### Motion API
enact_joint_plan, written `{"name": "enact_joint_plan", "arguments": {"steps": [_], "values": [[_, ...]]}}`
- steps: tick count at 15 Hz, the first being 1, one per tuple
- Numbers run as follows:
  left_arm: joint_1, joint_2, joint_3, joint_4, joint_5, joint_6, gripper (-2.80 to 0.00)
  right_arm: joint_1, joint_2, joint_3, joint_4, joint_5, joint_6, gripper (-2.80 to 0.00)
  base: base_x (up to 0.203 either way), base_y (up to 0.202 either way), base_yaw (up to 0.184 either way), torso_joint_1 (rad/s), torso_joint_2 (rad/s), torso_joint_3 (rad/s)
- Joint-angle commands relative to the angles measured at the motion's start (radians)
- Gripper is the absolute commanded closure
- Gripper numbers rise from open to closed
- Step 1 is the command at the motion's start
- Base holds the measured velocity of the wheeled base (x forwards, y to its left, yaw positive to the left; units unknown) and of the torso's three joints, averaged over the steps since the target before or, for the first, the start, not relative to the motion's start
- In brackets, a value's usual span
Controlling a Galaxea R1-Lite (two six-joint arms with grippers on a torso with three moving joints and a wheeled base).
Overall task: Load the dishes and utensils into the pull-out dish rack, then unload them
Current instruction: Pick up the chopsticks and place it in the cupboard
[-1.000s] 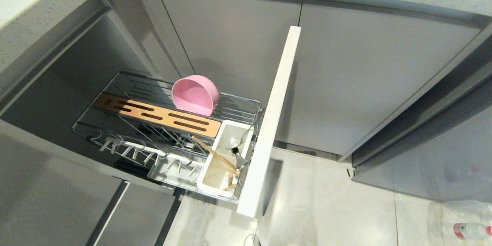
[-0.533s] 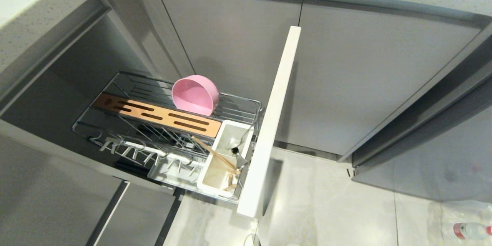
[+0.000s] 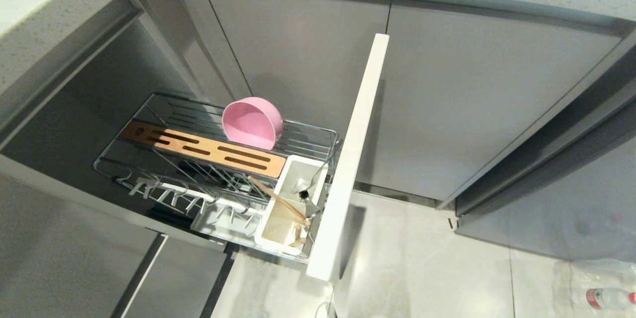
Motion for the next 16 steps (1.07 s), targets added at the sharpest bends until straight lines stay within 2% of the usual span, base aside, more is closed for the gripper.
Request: {"name": "enact_joint_plan", "arguments": {"steps": [1, 12, 13, 16], "values": [[0.0, 0.0, 0.009, 0.003, 0.001, -0.006, -2.8, 0.0, 0.0, 0.002, 0.0, 0.0, 0.0, 0.0, 0.0, 0.0, 0.0, 0.0, 0.0, 0.0], [0.0, 0.001, 0.021, 0.001, 0.001, -0.023, -2.8, 0.0, 0.0, 0.002, 0.0, 0.0, 0.0, 0.0, 0.0, 0.0, 0.0, 0.0, 0.0, 0.0], [0.0, 0.001, 0.021, 0.001, 0.001, -0.023, 0.0, 0.0, 0.0, 0.002, 0.0, 0.0, 0.0, 0.0, 0.0, 0.0, 0.0, 0.0, 0.0, 0.0], [0.0, 0.0, 0.021, 0.002, 0.001, -0.023, 0.0, 0.0, 0.0, 0.002, 0.001, 0.0, 0.0, 0.0, 0.0, 0.0, 0.0, 0.0, 0.0, 0.0]]}}
